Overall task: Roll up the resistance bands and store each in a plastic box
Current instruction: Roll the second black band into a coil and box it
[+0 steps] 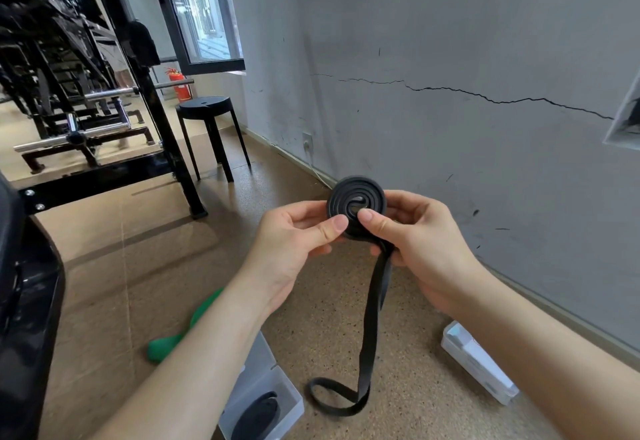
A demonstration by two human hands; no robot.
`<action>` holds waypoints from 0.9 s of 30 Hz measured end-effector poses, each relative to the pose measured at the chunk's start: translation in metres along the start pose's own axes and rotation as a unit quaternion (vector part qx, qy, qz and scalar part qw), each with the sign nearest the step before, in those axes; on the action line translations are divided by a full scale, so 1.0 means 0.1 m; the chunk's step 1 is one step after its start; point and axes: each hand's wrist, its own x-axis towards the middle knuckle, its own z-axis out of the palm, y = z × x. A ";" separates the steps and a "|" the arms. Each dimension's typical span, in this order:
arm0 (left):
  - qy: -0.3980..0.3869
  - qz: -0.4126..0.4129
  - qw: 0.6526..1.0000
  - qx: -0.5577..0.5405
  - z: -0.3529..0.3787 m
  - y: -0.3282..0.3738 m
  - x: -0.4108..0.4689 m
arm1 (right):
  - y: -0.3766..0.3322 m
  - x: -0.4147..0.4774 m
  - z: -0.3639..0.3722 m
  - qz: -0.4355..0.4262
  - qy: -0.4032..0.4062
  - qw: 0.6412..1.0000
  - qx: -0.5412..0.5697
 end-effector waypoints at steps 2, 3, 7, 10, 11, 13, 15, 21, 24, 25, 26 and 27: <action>0.019 0.017 1.000 -0.003 0.00 0.02 0.01 | 0.01 0.00 0.01 0.015 -0.011 1.000 -0.008; 0.030 0.029 0.999 0.002 -0.01 0.04 0.02 | 0.01 -0.01 0.02 0.021 -0.017 1.000 -0.009; 0.050 0.061 0.996 0.046 -0.06 0.09 0.05 | 0.00 -0.01 0.04 0.040 -0.038 0.998 0.018; 0.043 0.062 0.996 0.053 -0.08 0.11 0.04 | -0.02 -0.01 0.01 0.047 -0.068 0.997 0.008; 0.038 0.059 0.996 0.062 -0.10 0.12 0.03 | -0.03 0.00 0.00 0.044 -0.076 0.996 -0.010; 0.018 0.054 0.993 0.105 -0.13 0.13 0.03 | -0.05 0.00 -0.03 0.019 -0.085 0.994 -0.071; -0.007 0.052 0.985 0.165 -0.16 0.14 0.03 | -0.07 0.01 -0.07 -0.015 -0.088 0.982 -0.169; -0.031 0.081 0.927 0.364 -0.15 0.16 0.01 | -0.17 -0.02 -0.10 -0.031 -0.146 0.948 -0.281; -0.048 0.068 0.930 0.359 -0.14 0.16 0.00 | -0.15 -0.02 -0.12 -0.046 -0.133 0.947 -0.288; -0.046 0.063 0.940 0.331 -0.14 0.15 0.00 | -0.14 -0.01 -0.12 -0.046 -0.119 0.954 -0.273; -0.036 0.057 0.956 0.285 -0.13 0.14 -0.01 | -0.13 -0.01 -0.13 -0.043 -0.106 0.962 -0.248; -0.024 0.047 0.972 0.227 -0.11 0.13 0.00 | -0.12 -0.01 -0.13 -0.035 -0.094 0.971 -0.218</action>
